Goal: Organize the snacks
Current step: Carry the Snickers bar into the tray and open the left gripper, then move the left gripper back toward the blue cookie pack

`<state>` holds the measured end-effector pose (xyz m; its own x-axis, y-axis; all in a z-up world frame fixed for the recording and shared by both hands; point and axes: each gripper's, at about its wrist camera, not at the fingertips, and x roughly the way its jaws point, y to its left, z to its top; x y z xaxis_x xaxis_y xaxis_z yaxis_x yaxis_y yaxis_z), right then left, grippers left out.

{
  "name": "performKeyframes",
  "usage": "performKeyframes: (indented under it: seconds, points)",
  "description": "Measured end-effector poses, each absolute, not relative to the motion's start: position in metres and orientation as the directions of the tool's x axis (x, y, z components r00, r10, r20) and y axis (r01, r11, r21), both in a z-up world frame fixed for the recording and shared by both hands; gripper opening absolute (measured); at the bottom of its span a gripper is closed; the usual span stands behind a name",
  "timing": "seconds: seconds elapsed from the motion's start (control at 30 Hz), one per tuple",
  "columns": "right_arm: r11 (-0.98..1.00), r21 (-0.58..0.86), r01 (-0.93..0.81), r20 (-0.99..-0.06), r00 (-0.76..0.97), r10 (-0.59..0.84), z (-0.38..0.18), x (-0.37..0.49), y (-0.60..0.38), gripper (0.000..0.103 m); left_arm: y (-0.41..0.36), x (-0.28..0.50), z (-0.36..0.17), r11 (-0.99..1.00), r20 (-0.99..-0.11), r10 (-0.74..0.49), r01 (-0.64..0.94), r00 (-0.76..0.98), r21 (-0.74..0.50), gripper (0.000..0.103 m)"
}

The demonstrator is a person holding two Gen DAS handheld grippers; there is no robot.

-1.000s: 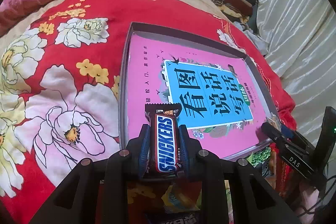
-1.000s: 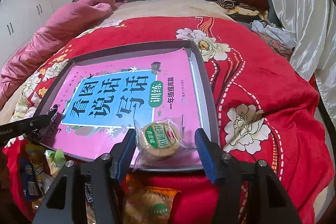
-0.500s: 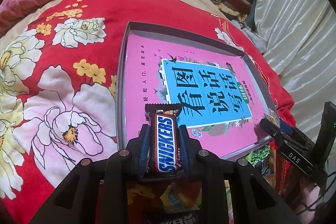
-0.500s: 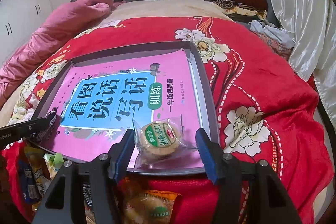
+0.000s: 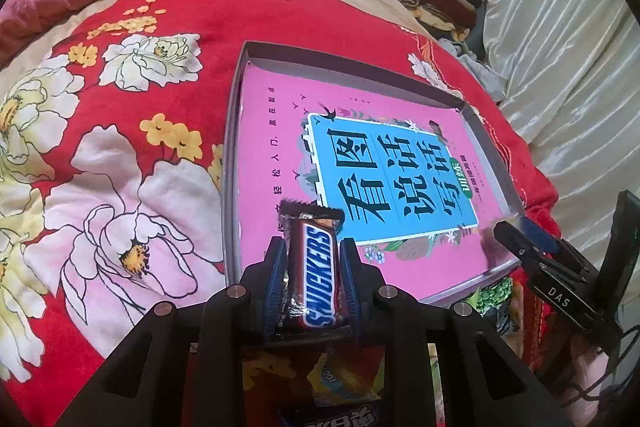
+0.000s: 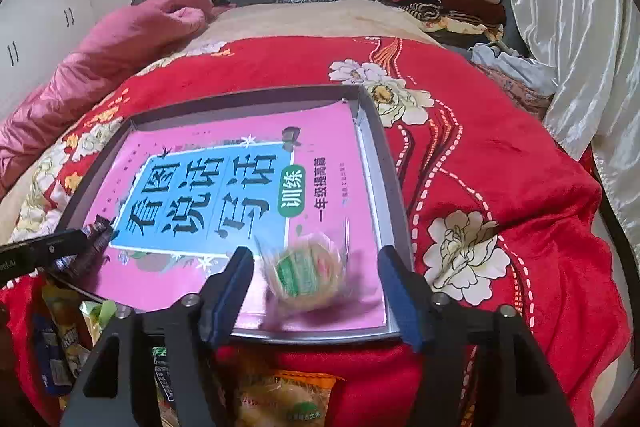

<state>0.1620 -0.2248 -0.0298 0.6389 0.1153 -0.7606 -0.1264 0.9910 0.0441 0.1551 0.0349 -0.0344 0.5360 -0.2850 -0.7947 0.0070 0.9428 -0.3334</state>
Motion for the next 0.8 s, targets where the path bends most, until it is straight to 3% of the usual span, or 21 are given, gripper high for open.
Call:
performKeyframes:
  seconds: [0.2, 0.53, 0.8]
  points:
    - [0.992, 0.053, -0.113, -0.752, 0.65, 0.114, -0.024, 0.161, -0.23, 0.068, 0.037, 0.155, -0.032, 0.941, -0.79, -0.288, 0.006, 0.542, -0.339, 0.029]
    - [0.99, 0.079, -0.12, -0.73, 0.669, 0.139, -0.008, 0.149, -0.233, 0.071, 0.043, 0.15, -0.018, 0.933, -0.764, -0.302, 0.01, 0.571, -0.361, 0.052]
    - [0.988, 0.09, -0.129, -0.715, 0.682, 0.154, 0.003, 0.137, -0.233, 0.071, 0.054, 0.141, -0.002, 0.93, -0.744, -0.297, 0.003, 0.599, -0.369, 0.057]
